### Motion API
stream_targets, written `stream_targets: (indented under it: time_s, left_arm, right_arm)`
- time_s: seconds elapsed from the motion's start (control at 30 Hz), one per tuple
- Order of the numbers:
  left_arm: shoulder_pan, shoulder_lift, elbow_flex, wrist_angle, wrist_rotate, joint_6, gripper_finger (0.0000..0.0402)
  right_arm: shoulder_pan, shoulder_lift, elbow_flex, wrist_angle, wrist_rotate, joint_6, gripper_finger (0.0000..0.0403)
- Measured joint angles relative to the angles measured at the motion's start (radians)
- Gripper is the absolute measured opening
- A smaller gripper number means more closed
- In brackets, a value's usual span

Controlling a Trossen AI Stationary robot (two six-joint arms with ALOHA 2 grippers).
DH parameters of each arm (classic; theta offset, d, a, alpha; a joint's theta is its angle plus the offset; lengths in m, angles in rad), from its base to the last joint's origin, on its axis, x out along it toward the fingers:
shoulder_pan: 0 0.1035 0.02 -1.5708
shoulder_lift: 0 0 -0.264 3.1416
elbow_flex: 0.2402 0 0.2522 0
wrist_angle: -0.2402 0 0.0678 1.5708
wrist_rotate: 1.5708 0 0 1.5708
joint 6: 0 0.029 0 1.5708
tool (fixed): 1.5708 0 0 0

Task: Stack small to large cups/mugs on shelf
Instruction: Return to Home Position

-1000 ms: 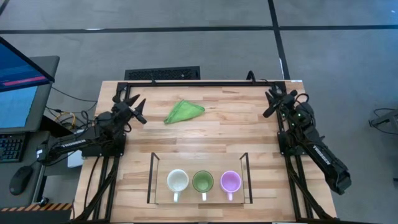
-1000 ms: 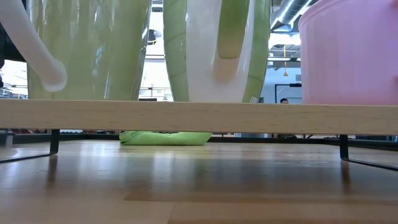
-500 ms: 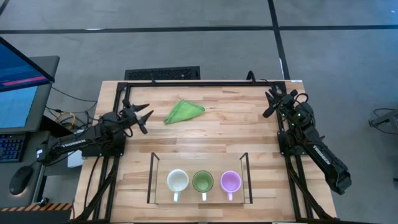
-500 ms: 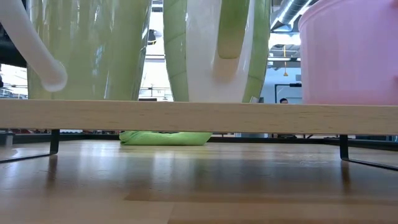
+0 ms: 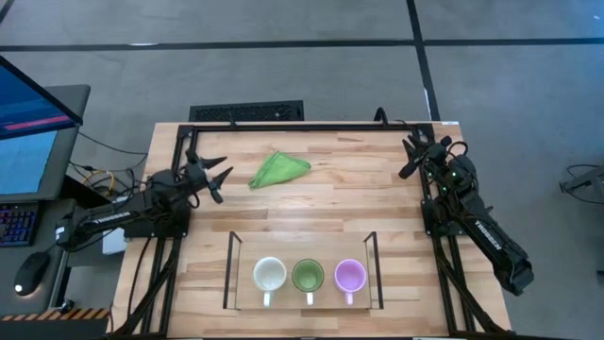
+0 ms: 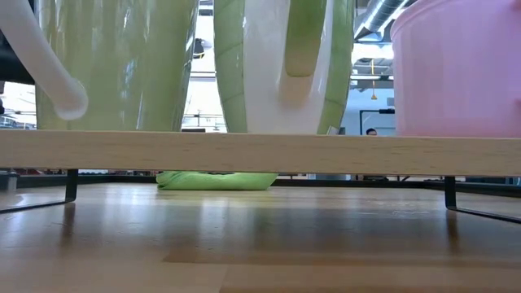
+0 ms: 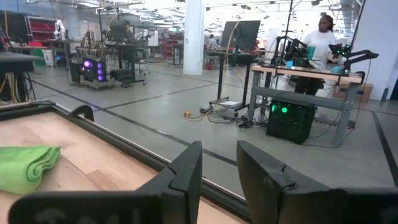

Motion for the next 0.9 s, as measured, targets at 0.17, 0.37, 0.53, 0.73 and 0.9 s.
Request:
stream_targets:
  time_s: [0.17, 0.37, 0.53, 0.73, 0.9]
  left_arm:
    - [0.0, 0.0, 0.0, 0.108, 0.001, 0.004, 0.0167]
    - [0.0, -0.028, 0.0, 0.106, -0.012, -0.035, 0.0167]
    - [0.0, -0.101, 0.0, 0.082, -0.079, -0.067, 0.0167]
    - [0.0, -0.133, 0.0, 0.007, -0.104, -0.039, 0.0167]
    - [0.0, -0.133, 0.0, -0.008, -0.137, -0.028, 0.0167]
  right_arm:
    - [0.0, 0.0, 0.0, 0.0, 0.0, 0.0, 0.0123]
    - [0.0, 0.0, 0.0, 0.0, 0.0, 0.0, 0.0123]
    - [0.0, 0.0, 0.0, 0.0, 0.0, 0.0, 0.0123]
    - [0.0, 0.0, 0.0, 0.0, 0.0, 0.0, 0.0123]
    - [0.0, 0.0, 0.0, 0.0, 0.0, 0.0, 0.0123]
